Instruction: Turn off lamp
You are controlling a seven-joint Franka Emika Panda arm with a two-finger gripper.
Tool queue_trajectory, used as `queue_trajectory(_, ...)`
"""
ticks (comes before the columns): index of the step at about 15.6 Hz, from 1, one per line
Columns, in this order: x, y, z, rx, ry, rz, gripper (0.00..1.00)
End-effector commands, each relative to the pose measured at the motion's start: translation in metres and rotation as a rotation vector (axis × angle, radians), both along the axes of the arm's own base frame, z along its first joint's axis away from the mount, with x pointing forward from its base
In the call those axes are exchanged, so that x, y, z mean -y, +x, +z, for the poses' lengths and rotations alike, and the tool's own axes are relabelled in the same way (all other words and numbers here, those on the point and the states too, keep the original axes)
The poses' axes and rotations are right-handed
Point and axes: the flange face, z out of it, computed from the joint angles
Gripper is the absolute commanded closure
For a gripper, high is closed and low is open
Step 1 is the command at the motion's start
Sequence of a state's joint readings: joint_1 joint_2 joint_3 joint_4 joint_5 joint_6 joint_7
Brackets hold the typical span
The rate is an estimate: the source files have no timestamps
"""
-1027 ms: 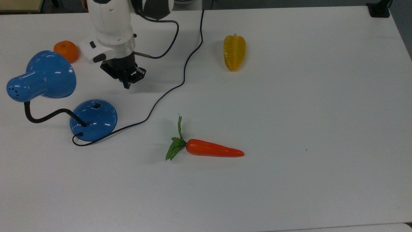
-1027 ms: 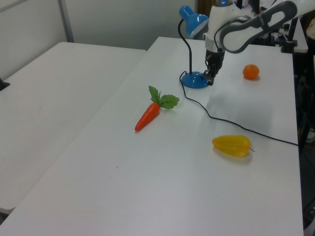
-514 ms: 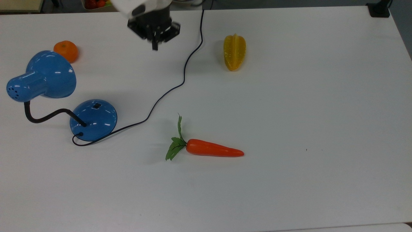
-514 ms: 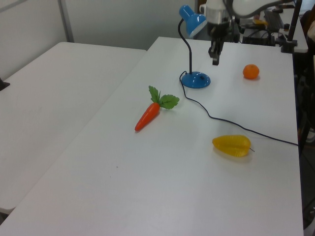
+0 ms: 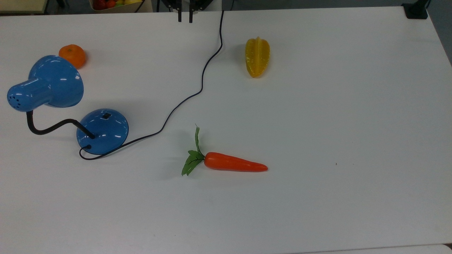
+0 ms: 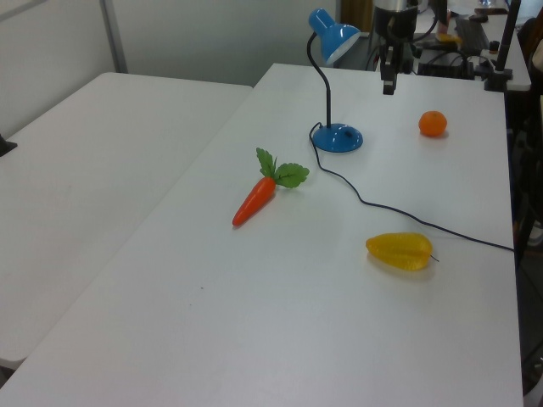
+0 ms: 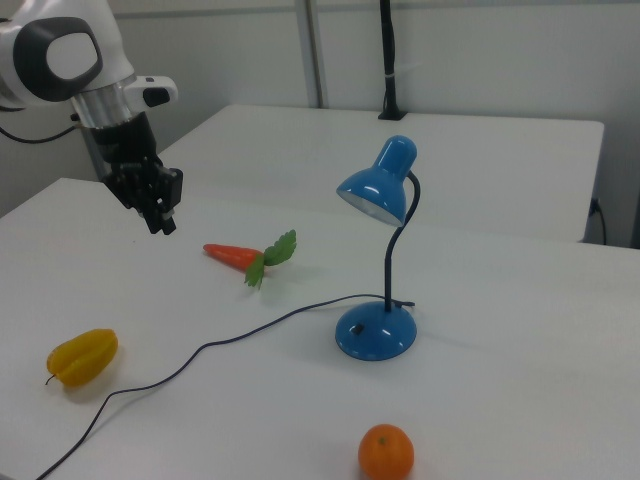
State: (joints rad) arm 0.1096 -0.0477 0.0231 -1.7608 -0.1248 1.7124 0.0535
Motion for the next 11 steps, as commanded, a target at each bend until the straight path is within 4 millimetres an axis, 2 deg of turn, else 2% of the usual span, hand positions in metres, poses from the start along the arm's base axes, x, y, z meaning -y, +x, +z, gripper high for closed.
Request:
queue_trajectory(1,0.004,-0.005,0.007,-0.035,0.007,0.006,0.07)
queue_trajectory(2,0.005,-0.006,0.007,-0.041,0.005,0.004,0.0)
queue_trajectory(5,0.007,-0.006,0.008,-0.041,0.003,0.007,0.0)
queue_trajectory(9,0.016,-0.005,0.026,-0.035,0.006,-0.016,0.0)
queue_trajectory(11,0.019,-0.005,0.027,-0.039,0.01,-0.025,0.0)
